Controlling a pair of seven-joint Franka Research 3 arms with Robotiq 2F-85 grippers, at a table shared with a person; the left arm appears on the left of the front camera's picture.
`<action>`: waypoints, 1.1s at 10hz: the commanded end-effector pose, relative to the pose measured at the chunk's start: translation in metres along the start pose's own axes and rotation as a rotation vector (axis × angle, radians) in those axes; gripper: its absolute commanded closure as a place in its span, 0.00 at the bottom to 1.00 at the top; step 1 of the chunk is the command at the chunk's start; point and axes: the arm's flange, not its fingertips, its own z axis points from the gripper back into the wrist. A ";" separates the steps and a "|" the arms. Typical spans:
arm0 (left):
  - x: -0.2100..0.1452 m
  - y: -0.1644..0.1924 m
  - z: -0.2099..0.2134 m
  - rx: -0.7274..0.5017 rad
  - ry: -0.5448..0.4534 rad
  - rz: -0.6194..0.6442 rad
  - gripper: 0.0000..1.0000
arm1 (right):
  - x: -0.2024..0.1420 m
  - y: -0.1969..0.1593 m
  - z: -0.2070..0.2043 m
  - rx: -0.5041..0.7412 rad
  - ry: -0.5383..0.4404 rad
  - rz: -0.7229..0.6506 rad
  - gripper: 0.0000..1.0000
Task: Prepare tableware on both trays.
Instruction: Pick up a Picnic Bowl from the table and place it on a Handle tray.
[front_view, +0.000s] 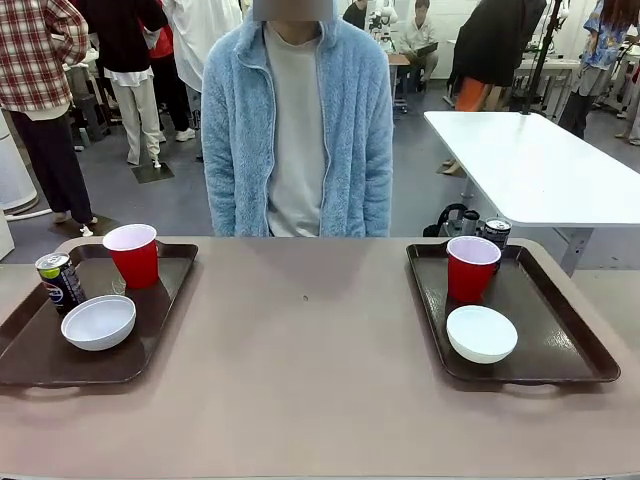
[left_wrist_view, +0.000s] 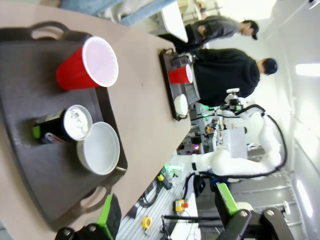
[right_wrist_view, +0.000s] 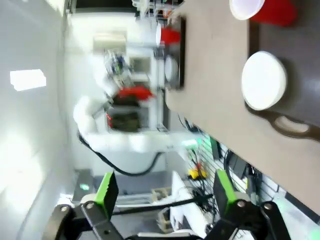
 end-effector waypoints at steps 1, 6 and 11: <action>0.001 -0.002 0.001 -0.007 -0.005 -0.005 0.00 | 0.017 -0.028 0.014 0.044 -0.074 -0.068 0.00; 0.001 -0.002 0.001 -0.007 -0.005 -0.005 0.00 | 0.012 -0.044 0.017 0.028 -0.068 -0.090 0.00; 0.001 -0.002 0.001 -0.007 -0.005 -0.005 0.00 | 0.012 -0.044 0.017 0.028 -0.068 -0.090 0.00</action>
